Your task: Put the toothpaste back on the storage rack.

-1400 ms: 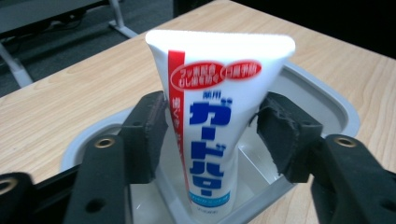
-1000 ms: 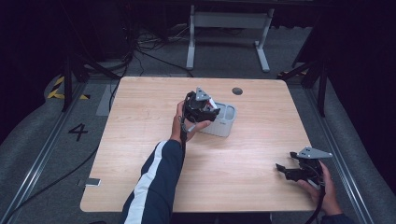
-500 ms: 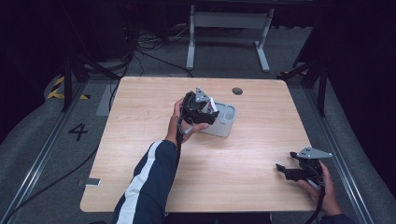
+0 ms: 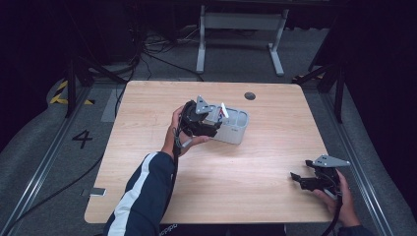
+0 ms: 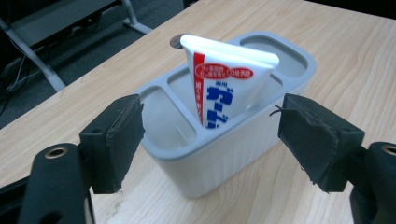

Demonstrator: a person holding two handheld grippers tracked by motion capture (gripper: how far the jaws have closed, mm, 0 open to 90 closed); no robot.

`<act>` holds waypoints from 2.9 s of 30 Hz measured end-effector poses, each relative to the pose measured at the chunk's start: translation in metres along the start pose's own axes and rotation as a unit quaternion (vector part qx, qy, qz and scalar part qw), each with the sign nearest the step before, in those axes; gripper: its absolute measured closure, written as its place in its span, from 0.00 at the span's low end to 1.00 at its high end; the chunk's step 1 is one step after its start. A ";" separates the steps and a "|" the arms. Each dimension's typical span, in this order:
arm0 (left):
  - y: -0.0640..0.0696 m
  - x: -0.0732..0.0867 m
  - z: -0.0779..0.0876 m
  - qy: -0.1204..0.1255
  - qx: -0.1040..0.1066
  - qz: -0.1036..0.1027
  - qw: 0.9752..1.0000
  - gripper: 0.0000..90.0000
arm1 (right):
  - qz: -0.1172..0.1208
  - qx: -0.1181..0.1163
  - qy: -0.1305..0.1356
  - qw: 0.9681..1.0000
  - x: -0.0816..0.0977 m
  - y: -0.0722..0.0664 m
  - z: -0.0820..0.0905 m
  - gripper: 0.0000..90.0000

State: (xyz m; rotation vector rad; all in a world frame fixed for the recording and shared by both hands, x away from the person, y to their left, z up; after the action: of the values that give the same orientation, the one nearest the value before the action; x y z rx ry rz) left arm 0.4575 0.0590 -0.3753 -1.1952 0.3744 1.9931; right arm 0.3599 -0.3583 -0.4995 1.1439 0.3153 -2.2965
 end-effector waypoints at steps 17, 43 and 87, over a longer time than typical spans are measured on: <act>-0.004 0.044 0.035 -0.038 -0.019 -0.020 0.999 0.24 | -0.001 -0.001 -0.001 1.000 0.000 0.000 0.000 0.19; -0.014 0.125 0.078 -0.128 -0.058 -0.050 0.989 0.23 | -0.002 -0.001 -0.001 1.000 0.000 0.000 0.000 0.19; -0.037 0.245 0.158 -0.108 -0.063 0.132 0.983 0.17 | -0.005 -0.002 -0.001 1.000 0.000 0.001 0.000 0.19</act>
State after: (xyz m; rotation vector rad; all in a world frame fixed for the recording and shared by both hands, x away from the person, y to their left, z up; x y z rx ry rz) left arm 0.3217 0.2895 -0.4958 -1.0330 0.3123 2.3815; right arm 0.3601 -0.3588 -0.4995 1.1410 0.3247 -2.3042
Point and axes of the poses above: each handheld gripper's, and its own axes: z roughly backward along the jaws, x roughly out of its underside, y roughly to its right, the point moved 2 cm from there along -z, roughly forward along the jaws, and after that the axes turned 4 degrees about y, right-handed, at the moved point
